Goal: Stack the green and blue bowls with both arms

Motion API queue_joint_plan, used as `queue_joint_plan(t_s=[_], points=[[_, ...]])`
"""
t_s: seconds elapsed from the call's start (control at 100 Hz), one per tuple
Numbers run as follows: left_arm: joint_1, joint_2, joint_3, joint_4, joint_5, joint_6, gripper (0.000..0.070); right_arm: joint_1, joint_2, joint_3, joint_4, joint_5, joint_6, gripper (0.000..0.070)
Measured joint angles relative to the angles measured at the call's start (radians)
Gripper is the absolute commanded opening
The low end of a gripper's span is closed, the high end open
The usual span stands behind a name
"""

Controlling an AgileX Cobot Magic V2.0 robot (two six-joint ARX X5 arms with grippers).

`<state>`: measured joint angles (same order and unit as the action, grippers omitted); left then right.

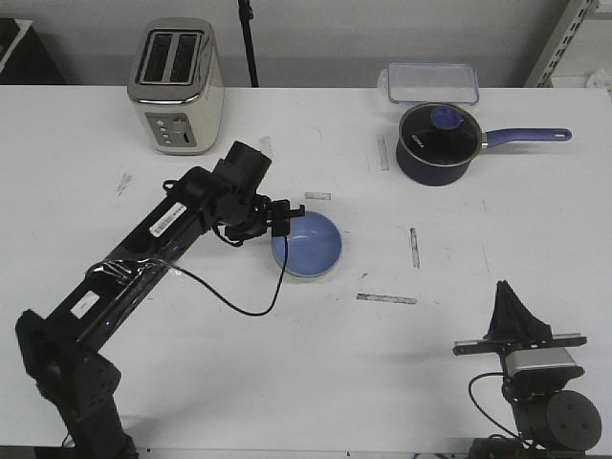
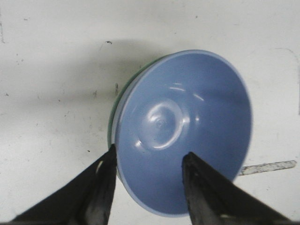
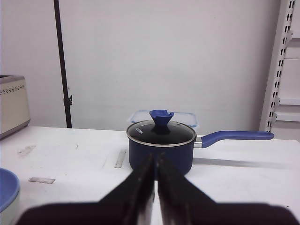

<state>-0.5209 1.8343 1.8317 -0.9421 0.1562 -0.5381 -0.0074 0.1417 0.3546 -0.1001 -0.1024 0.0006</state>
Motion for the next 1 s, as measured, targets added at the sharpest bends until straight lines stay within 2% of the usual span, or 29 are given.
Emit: queue_joint_plan(t_s=[0.19,0.31,0.45,0.59,0.65,0.74,0.79,0.83,1.0], points=[[0.016,-0.051,-0.001,0.003,0.0,0.005,0.0286,0.0,0.0,0.0,0.0,0.0,0.0,0.0001],[0.043,-0.116,-0.059,0.076,-0.003,0.037,0.0274,0.0,0.0,0.0,0.0,0.0,0.0,0.0001],[0.084,-0.254,-0.21,0.24,-0.003,0.087,0.0264,0.0,0.0,0.0,0.0,0.0,0.0,0.0001],[0.135,-0.395,-0.4,0.409,-0.003,0.158,0.0081,0.0,0.0,0.0,0.0,0.0,0.0,0.0001],[0.161,-0.453,-0.485,0.472,-0.003,0.193,0.0039,0.0,0.0,0.0,0.0,0.0,0.0,0.0001],[0.203,-0.546,-0.608,0.571,-0.003,0.254,0.0035,0.0,0.0,0.0,0.0,0.0,0.0,0.0001],[0.227,-0.605,-0.676,0.63,-0.004,0.293,0.0,0.0,0.0,0.0,0.0,0.0,0.0,0.0001],[0.246,-0.655,-0.731,0.678,-0.007,0.323,0.0,0.0,0.0,0.0,0.0,0.0,0.0,0.0001],[0.322,-0.86,-0.958,0.874,-0.073,0.42,0.0,0.0,0.0,0.0,0.0,0.0,0.0,0.0001]])
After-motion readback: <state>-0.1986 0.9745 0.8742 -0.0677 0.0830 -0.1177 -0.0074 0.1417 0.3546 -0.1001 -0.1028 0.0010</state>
